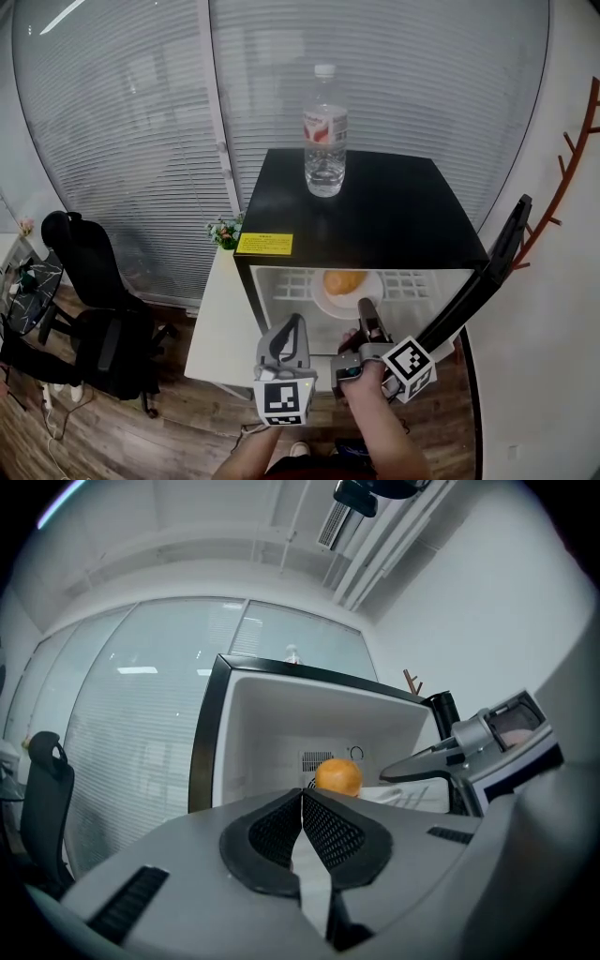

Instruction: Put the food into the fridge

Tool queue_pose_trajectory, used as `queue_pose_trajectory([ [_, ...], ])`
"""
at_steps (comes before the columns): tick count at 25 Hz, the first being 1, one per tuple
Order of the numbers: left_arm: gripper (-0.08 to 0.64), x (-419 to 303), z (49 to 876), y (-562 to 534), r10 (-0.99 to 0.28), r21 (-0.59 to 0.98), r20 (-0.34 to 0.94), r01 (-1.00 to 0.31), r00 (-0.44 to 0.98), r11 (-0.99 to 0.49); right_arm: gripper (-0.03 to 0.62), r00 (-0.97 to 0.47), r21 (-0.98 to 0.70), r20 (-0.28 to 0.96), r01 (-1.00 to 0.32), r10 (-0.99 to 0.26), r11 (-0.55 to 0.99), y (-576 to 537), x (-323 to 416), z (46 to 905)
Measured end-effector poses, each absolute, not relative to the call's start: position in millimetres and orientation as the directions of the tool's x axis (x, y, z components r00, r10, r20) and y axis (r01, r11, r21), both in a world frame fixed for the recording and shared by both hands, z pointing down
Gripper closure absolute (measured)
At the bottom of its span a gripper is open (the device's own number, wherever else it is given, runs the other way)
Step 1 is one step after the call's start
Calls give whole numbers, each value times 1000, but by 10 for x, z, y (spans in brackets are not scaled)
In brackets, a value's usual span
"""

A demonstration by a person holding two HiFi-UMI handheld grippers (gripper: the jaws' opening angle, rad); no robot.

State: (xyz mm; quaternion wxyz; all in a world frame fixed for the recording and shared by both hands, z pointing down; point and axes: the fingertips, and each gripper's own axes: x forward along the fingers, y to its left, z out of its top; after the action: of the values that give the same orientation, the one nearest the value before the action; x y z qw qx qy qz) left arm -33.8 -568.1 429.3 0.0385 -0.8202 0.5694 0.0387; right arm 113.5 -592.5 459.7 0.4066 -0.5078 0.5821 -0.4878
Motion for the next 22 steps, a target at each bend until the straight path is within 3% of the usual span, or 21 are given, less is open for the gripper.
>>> queue_pose_trajectory([
  [6,531,-301,4275,-5619,-935,-40,-92,-940,342,-340,365,-176,-960,19,-279,-984,31,-5737,1270,4625],
  [10,531,-232,4285,-5572,-937,-53,-77,-940,340,-337,365,-184,-889,3,-450,-983,82,-5596,1360,4556],
  [14,531,-150,4338,-5512,-938,-75,-53,-938,342,-338,367,-175,-675,-28,-723,-984,148,-5429,1410,4391],
  [18,531,-70,4356,-5457,-939,-82,-42,-937,343,-339,369,-193,-439,-54,-877,-980,197,-5326,1379,4255],
  [22,531,-11,4356,-5414,-940,-99,-40,-937,339,-334,451,-200,-193,-66,-959,-978,209,-5269,1339,4171],
])
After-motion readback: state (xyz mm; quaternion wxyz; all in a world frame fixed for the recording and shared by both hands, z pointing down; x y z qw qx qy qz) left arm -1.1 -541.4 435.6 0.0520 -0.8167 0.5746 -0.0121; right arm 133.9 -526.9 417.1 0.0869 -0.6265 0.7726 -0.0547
